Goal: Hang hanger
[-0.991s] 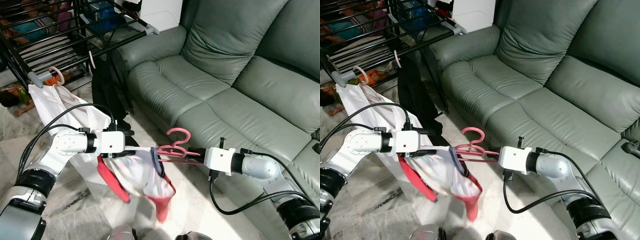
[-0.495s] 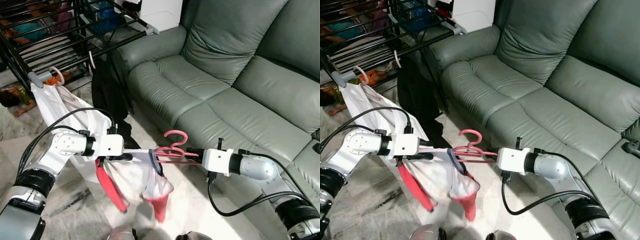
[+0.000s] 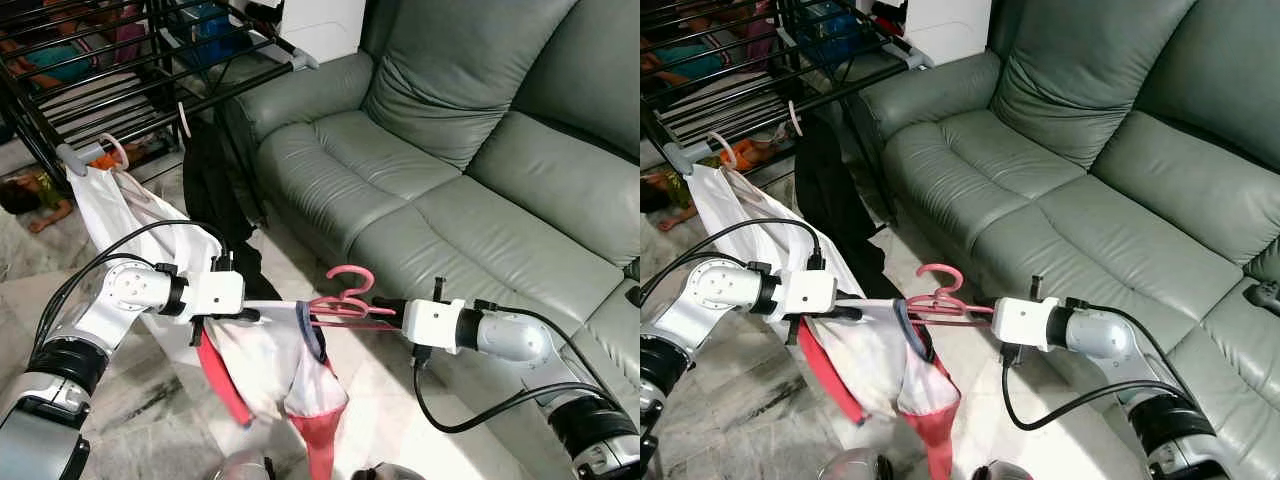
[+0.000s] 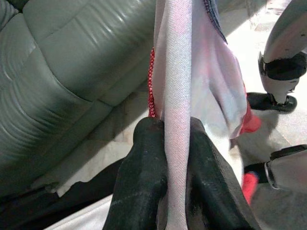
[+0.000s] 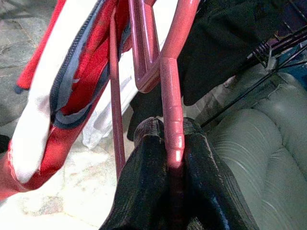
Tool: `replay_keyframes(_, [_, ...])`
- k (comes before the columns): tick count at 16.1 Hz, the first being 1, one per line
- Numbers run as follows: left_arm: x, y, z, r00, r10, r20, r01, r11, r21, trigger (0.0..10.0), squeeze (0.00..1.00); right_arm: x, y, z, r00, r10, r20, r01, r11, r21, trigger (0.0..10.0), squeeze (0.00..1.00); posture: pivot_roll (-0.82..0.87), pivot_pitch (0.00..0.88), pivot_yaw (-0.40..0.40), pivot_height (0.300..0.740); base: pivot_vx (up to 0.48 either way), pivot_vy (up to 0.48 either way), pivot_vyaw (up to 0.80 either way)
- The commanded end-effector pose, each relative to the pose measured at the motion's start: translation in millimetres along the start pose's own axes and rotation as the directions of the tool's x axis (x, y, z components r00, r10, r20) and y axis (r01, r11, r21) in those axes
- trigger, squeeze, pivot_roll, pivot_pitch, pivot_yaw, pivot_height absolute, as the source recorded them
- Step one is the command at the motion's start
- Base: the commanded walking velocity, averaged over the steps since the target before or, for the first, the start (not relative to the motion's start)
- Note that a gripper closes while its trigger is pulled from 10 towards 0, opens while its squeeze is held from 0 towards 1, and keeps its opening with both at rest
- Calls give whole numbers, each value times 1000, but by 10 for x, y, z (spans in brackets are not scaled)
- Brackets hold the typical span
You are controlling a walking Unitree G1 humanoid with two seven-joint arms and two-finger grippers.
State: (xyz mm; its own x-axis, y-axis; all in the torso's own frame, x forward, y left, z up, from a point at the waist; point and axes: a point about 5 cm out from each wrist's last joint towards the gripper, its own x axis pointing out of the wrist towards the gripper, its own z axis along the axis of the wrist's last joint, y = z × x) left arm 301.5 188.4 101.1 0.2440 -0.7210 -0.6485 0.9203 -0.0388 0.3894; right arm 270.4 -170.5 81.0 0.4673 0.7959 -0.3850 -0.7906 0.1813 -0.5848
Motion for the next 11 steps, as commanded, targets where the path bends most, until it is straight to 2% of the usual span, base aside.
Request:
replay_keyframes(1, [-13, 25, 22, 1000, -5, 6, 5, 1000, 2, 0, 0, 49, -61, 86, 999, -7, 40, 8, 999, -38, 10000, 0, -38, 0, 47, 740, 0, 0, 0])
replay_keyframes(7, [29, 0, 41, 999, -10, 45, 11, 999, -41, 0, 0, 79, -48, 77, 999, 5, 40, -4, 1000, -27, 10000, 0, -39, 0, 43, 740, 0, 0, 0])
replay_keyframes(8, [39, -1, 42, 999, -4, 48, 6, 999, -42, 0, 0, 85, -48, 75, 999, 23, 40, -23, 1000, -4, 10000, 1000, -39, 0, 43, 740, 0, 0, 0])
replay_keyframes(9, [45, 4, 42, 999, 11, 53, -8, 999, -43, 0, 0, 79, -48, 67, 999, 42, 35, -43, 999, 11, 10000, 1000, -39, 0, 44, 740, 0, 0, 0])
replay_keyframes(11, [46, 26, 21, 995, 63, 74, -56, 994, -97, 0, 0, 24, -159, 55, 998, 49, 30, -52, 995, 85, 10000, 1000, -37, 0, 45, 740, 0, 0, 0])
